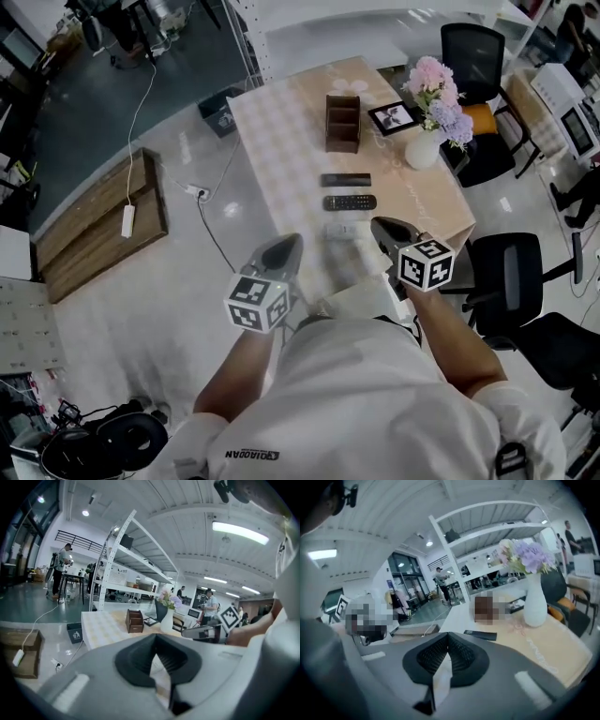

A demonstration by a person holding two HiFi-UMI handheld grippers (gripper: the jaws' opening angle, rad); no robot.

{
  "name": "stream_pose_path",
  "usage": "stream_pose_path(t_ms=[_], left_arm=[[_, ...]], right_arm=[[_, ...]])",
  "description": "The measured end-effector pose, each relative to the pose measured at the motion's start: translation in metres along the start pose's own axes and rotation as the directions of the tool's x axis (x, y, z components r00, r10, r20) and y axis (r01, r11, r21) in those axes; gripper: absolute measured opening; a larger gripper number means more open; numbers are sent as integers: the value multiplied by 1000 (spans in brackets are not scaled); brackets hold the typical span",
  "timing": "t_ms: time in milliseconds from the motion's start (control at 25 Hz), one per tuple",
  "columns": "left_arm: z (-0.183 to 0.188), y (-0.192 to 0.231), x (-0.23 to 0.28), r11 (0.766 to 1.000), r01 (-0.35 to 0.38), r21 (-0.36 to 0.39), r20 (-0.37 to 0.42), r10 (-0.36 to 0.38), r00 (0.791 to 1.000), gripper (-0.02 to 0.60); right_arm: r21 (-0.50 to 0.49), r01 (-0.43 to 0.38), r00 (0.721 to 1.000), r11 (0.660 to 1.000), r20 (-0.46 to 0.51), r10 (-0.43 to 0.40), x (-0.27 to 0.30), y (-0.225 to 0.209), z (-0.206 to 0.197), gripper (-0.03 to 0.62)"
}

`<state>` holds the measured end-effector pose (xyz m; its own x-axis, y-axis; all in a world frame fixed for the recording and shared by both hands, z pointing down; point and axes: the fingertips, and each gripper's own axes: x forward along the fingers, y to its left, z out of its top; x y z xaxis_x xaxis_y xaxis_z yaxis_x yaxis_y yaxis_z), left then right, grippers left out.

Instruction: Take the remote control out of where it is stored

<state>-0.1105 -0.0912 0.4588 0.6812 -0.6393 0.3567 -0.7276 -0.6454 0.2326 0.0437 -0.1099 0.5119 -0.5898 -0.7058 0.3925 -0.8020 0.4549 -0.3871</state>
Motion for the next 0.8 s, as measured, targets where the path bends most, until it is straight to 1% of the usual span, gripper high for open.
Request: stream_pose_path(t_ms=[80, 120, 160, 320, 480, 640, 800], left_arm=[[-1, -13, -1, 1000, -25, -6, 10, 25, 1000, 3], [-3, -22, -2, 999, -34, -12, 14, 34, 999, 3], [-5, -33, -4, 999, -41, -17, 19, 41, 999, 3], [-18, -78, -11, 998, -62, -22, 28, 62, 998, 3], [-28, -127, -17, 997, -70, -17, 41, 71, 997, 3], [-38, -168, -30, 996, -89, -22, 64, 90, 994, 3], [-57, -194, -46, 991, -133, -35, 50, 134, 990, 3]], right_arm=[[-116, -26, 1000, 993, -10, 25, -15, 12, 4, 6], [-147, -38, 999, 988, -16, 37, -24, 16, 3, 5], [-156, -50, 999, 986, -18, 48, -34, 19, 1, 5], [-97, -90, 996, 991, 3, 90, -80, 24, -10, 5], [-75, -109, 994, 991, 4, 110, -125, 19, -26, 5], [-90, -147, 989, 985, 20, 149, -165, 25, -38, 5], [-123, -179, 983, 976, 27, 184, -195, 34, -52, 5]])
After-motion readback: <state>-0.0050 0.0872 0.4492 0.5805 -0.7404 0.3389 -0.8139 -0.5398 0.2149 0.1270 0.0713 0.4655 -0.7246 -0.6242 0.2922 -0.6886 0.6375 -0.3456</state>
